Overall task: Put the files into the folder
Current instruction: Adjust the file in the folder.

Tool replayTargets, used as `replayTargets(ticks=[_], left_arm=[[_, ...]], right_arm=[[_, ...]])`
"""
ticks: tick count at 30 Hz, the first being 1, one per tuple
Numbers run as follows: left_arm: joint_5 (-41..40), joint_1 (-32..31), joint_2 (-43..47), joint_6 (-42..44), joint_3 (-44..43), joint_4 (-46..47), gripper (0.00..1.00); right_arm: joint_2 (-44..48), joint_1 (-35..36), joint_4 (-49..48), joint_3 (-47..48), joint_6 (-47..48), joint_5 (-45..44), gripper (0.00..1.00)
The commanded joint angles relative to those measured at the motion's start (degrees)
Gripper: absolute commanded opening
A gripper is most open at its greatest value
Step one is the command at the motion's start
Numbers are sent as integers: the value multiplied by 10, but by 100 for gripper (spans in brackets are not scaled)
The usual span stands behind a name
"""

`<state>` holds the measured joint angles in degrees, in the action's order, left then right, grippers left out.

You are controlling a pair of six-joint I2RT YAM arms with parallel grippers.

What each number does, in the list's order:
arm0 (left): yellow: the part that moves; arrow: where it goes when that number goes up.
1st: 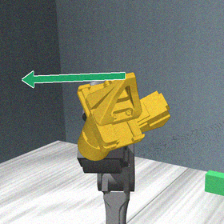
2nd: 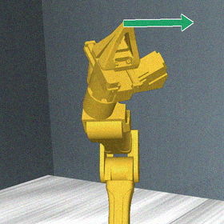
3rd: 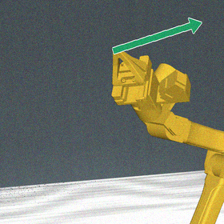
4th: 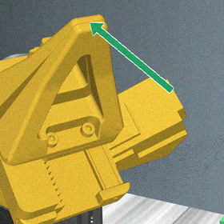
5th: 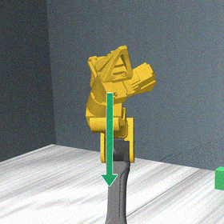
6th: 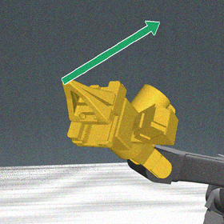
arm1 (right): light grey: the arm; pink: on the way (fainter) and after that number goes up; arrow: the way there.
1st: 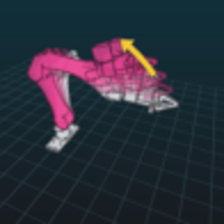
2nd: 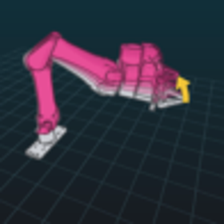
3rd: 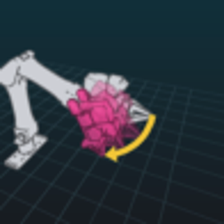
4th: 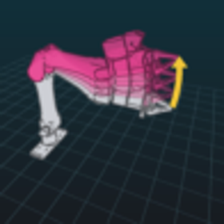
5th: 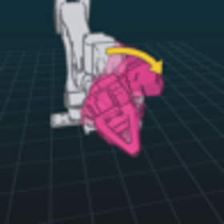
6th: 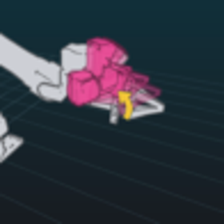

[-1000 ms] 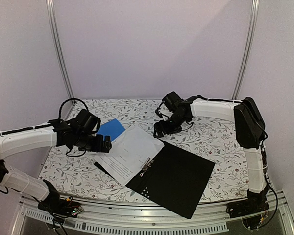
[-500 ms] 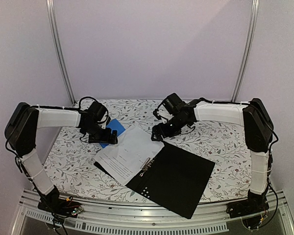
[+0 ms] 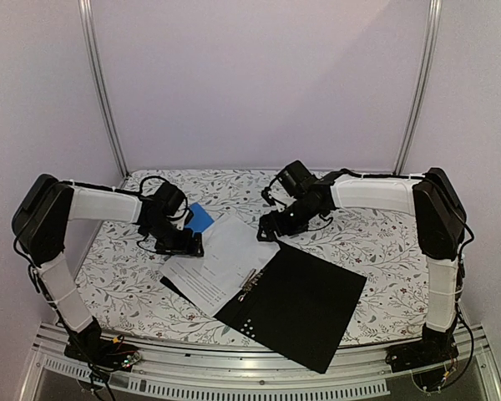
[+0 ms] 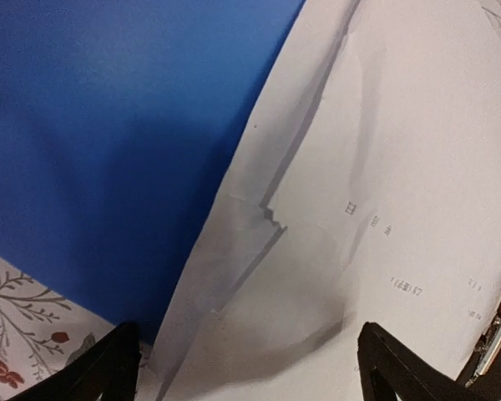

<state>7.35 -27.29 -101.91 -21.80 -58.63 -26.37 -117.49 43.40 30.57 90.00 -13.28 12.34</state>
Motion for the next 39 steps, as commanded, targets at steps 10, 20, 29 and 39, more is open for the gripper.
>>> replayTargets(ticks=[10,20,29,39], left_arm=[[-10,-46,47,-25,14,-11,89],[-31,-50,60,-20,12,-34,92],[-68,-57,67,-4,-1,-51,98],[-68,-92,83,-26,26,-48,94]], right_arm=[[-19,3,-8,-8,-9,10,84],[-24,3,-3,-5,-9,4,84],[-24,10,5,-11,-5,-11,84],[-33,13,2,-10,-7,-9,84]])
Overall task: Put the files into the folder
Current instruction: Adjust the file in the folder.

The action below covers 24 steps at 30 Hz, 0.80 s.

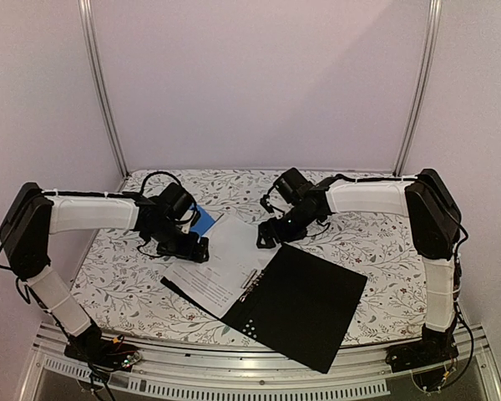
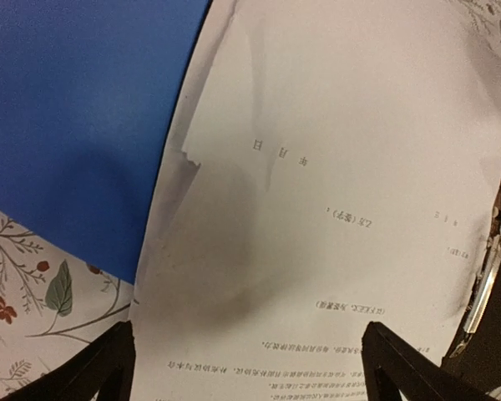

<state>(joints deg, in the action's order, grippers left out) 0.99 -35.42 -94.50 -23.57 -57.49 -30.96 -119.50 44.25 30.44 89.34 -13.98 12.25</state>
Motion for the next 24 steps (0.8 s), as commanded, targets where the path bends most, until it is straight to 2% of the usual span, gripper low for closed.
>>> replayTargets(ticks=[1,24], left_arm=[[-6,-11,7,-9,18,0,94],[-2,-38,-10,-29,44,17,93]], right_arm=[[-13,5,4,-2,0,-8,84],[-14,11,5,-5,-2,-9,84]])
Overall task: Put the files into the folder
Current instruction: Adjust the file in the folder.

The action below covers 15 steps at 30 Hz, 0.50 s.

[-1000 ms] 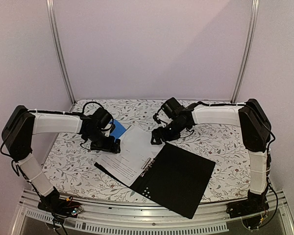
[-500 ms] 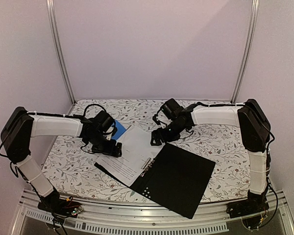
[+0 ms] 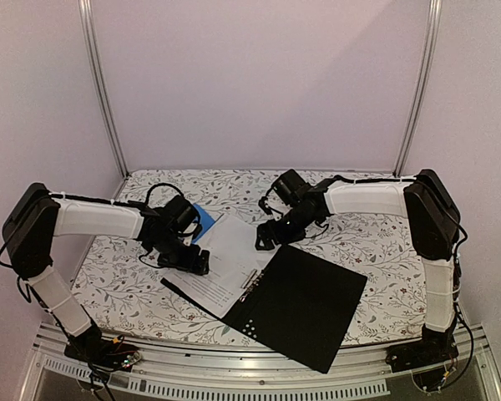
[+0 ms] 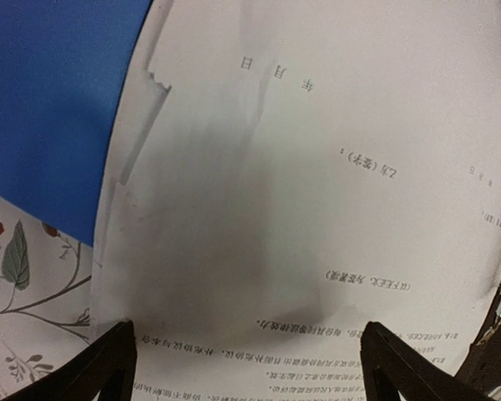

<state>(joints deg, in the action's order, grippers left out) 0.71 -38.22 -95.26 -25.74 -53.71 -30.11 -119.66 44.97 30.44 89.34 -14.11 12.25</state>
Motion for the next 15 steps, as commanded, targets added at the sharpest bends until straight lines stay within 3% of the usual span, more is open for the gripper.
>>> replayTargets(ticks=[1,10,15], left_arm=[[1,-10,-3,-7,6,8,93],[-13,-11,29,-1,-8,-17,93],[-53,-11,34,15,-41,-23,98]], right_arm=[[-12,3,5,-5,-1,-9,84],[-8,4,6,-5,1,-14,84],[2,4,6,-5,2,-24,84]])
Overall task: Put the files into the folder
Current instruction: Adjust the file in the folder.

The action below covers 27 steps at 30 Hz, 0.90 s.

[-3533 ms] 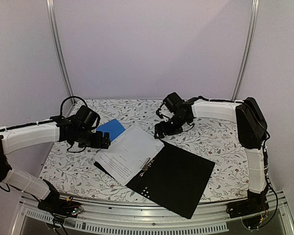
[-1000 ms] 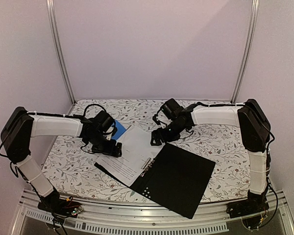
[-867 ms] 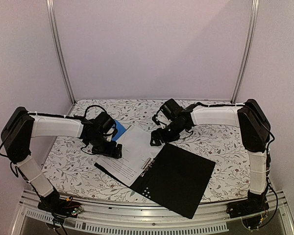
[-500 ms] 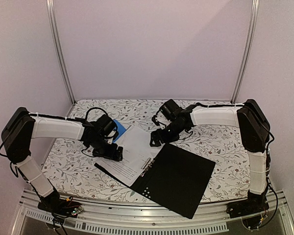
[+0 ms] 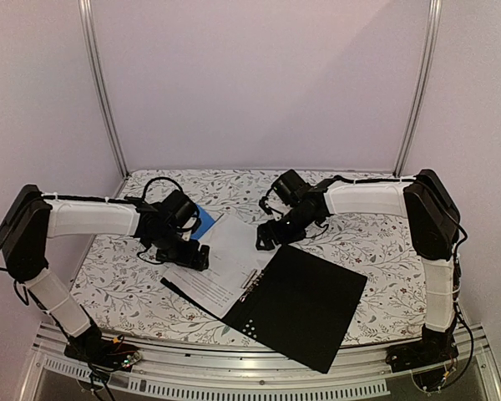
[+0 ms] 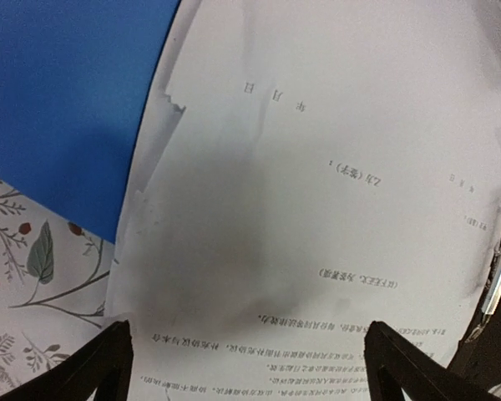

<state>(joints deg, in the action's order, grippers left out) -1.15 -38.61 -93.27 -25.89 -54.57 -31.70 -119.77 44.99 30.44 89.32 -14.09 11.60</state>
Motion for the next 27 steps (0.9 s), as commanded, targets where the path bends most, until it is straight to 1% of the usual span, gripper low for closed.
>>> replayTargets(ticks=[1,5,10,15,19,27], left_arm=[[-42,-6,11,21,-40,-6,99],[-68,0,-19,42,-68,4,100],[-76,14,-69,62,-99,27,100],[-84,19,-106,68,-112,43,99],[-83,20,-122,64,-109,50,100],[-61,20,-125,58,-90,66,100]], right_arm=[[4,4,6,-5,2,-18,84],[11,3,6,-10,0,-27,84],[12,3,3,-19,-7,-55,84],[-1,3,3,-5,-11,-80,84],[-20,2,7,6,-23,-82,84],[-54,2,-5,18,-38,-66,84]])
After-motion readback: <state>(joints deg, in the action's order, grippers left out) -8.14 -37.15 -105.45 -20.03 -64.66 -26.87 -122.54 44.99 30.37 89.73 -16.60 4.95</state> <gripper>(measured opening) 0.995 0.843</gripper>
